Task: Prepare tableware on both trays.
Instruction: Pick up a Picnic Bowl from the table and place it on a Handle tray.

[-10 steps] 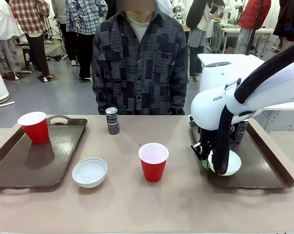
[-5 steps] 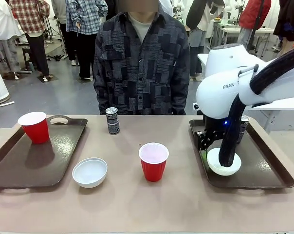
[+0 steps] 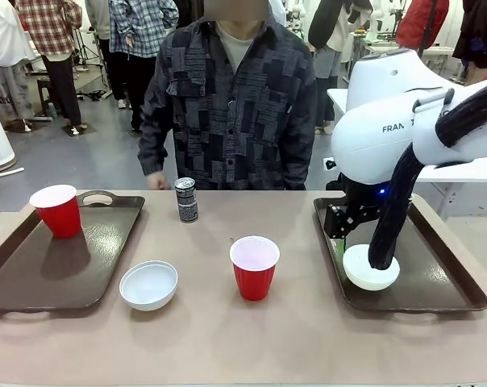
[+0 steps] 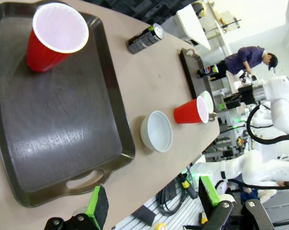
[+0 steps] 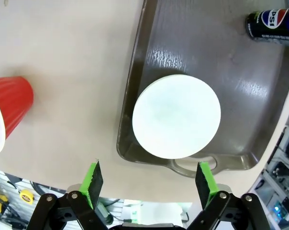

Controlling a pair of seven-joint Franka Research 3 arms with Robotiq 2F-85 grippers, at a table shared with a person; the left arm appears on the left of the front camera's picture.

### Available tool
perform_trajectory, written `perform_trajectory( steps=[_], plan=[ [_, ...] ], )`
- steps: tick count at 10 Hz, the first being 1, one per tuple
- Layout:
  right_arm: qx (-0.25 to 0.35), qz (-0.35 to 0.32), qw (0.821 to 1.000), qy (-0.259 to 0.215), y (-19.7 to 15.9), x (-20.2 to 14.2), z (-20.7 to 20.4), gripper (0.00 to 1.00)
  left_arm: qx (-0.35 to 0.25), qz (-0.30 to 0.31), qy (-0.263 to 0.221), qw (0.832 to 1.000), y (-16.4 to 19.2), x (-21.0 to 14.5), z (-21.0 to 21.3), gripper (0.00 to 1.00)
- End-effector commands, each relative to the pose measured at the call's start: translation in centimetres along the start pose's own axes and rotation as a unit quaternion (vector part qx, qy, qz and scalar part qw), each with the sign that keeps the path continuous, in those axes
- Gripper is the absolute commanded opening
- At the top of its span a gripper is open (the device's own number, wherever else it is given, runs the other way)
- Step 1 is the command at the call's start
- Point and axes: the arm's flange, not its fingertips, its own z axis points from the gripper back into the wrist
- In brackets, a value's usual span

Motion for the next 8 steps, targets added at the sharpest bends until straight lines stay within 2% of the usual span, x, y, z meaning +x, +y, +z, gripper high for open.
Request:
perform_trajectory(
  steps=[1, 5, 6, 8],
  plan=[
    [0.004, 0.008, 1.0, 0.004, 0.4, -1.7, 1.2, 1.0, -0.01, -0.009, -0.006, 1.0, 0.1, 0.0, 0.1, 1.0],
    [0.006, 0.025, 1.0, -0.001, 0.7, -4.3, 4.3, 1.0, -0.01, -0.009, -0.006, 1.0, 0.1, 0.0, 0.1, 1.0],
    [0.007, 0.025, 1.0, -0.013, 0.7, -4.0, 4.7, 1.0, -0.01, -0.009, -0.006, 1.0, 0.1, 0.0, 0.1, 1.0],
    [0.0, 0.012, 1.0, 0.0, 0.9, -3.4, 4.0, 1.0, -0.01, -0.009, -0.006, 1.0, 0.1, 0.0, 0.1, 1.0]
  ],
)
